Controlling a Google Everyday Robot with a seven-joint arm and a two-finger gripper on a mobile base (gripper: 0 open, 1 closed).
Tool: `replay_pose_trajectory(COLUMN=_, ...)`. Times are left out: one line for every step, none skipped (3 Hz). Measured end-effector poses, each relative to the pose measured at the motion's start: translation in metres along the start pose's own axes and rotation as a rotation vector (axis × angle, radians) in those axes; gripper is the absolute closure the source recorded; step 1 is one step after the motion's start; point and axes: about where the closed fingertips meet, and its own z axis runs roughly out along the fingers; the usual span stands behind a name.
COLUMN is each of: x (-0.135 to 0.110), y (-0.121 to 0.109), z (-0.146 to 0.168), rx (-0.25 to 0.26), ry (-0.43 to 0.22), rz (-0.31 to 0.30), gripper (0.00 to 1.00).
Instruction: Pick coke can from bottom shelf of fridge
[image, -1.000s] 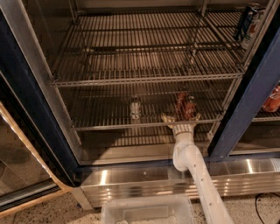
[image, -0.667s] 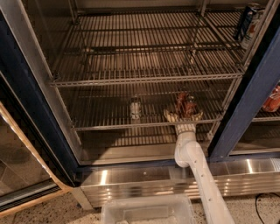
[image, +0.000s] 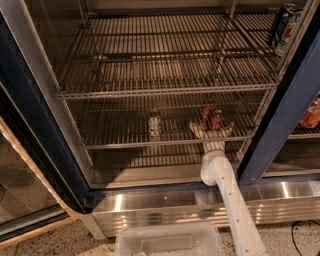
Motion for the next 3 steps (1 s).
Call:
replay_pose_trajectory(x=0.0029, y=-0.0035, z=0.0077, rx=0.019, ry=0.007, rz=0.006, gripper=0.00)
replay_pose_trajectory(x=0.0029, y=-0.0035, z=0.0077, rx=0.019, ry=0.007, rz=0.006, gripper=0.19)
replay_pose_trajectory(x=0.0029, y=-0.0035, z=0.0077, rx=0.019, ry=0.007, rz=0.006, gripper=0.42)
